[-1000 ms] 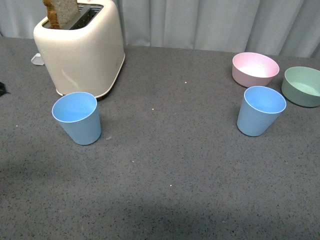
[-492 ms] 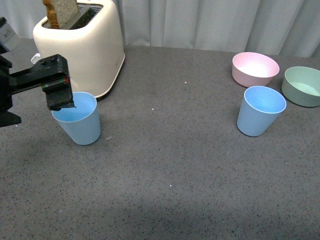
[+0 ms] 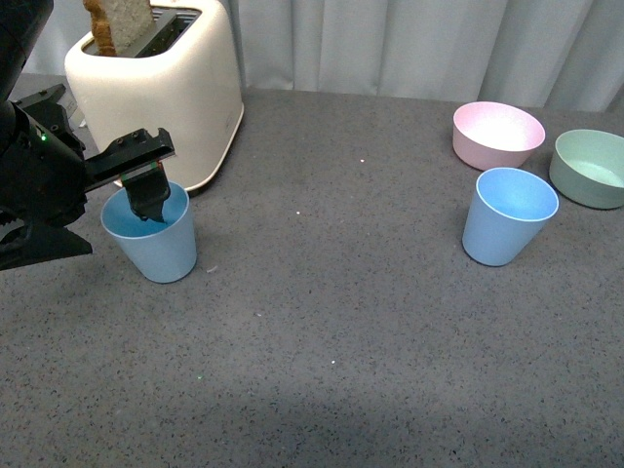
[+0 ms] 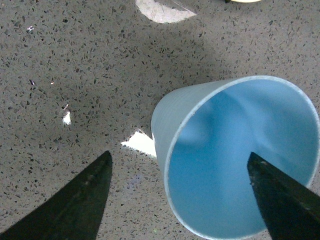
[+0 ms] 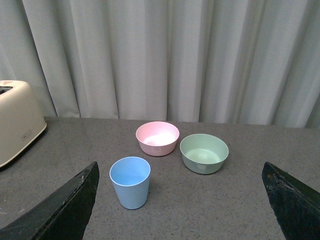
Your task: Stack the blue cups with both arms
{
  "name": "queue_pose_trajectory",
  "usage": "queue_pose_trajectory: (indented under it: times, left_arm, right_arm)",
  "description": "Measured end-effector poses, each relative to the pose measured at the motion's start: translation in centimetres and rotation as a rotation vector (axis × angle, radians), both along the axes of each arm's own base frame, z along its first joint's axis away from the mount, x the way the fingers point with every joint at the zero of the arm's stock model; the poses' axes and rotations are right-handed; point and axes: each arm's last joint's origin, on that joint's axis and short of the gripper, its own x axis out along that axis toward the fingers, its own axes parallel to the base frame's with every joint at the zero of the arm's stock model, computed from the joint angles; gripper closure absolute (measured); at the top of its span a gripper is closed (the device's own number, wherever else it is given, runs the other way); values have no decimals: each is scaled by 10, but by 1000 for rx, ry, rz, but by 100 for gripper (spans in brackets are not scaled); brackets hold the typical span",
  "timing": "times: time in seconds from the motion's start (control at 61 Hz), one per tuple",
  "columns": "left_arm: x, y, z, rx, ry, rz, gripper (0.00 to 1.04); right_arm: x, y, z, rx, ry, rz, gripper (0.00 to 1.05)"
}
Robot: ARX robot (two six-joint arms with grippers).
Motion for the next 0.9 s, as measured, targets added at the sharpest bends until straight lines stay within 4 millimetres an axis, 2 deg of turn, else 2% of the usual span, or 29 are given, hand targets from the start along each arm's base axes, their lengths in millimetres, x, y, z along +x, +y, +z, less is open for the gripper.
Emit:
queue_pose_trajectory:
  times: [0.459, 0.525, 0.705, 0.902]
  left_arm:
    - [0, -3, -2, 2, 12, -1, 101]
    - [-1, -9, -1, -4, 9, -17, 101]
    - [3, -42, 11, -19, -10, -104, 101]
    - [13, -92, 20, -27, -28, -193, 101]
  right_arm:
    - [0, 0, 0, 0, 0, 0, 10]
    - [0, 0, 0, 0, 0, 0, 10]
    - [0, 0, 0, 0, 0, 0, 10]
    - [0, 0, 0, 0, 0, 0, 10]
